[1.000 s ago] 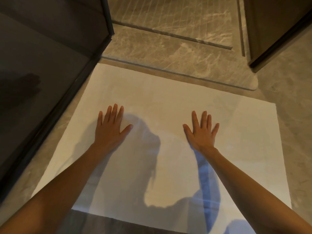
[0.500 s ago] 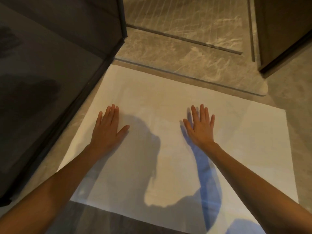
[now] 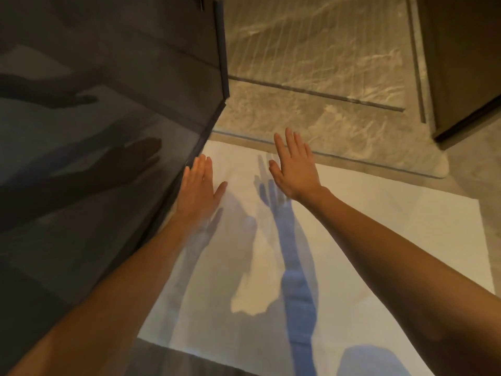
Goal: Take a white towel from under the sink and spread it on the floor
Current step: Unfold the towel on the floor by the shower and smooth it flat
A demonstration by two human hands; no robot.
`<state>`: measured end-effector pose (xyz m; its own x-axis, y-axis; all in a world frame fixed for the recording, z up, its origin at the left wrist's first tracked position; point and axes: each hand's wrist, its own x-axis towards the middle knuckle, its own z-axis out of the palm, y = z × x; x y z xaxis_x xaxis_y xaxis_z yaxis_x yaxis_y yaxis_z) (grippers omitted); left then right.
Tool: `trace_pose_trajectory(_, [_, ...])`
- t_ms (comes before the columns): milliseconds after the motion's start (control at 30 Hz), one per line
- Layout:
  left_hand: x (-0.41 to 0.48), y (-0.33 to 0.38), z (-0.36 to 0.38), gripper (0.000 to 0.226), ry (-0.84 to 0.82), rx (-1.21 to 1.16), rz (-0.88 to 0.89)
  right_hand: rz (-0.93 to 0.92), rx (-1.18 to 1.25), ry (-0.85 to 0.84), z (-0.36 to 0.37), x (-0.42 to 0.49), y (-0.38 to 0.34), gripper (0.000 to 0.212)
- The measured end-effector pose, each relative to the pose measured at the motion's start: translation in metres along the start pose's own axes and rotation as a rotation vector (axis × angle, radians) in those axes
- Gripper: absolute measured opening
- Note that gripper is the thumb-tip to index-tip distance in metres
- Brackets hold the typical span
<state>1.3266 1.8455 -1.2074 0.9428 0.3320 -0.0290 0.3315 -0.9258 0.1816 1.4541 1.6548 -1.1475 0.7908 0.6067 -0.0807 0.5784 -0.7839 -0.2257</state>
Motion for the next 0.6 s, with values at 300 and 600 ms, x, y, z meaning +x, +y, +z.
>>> trace_pose_trajectory(300, [0.051, -0.010, 0.019, 0.068, 0.016, 0.012, 0.039, -0.091, -0.024, -0.118, 0.050, 0.043, 0.001, 0.061])
trace_pose_trajectory(600, [0.068, -0.009, 0.066, 0.065, -0.016, -0.015, 0.014, -0.249, -0.014, -0.147, 0.123, 0.090, -0.029, 0.054])
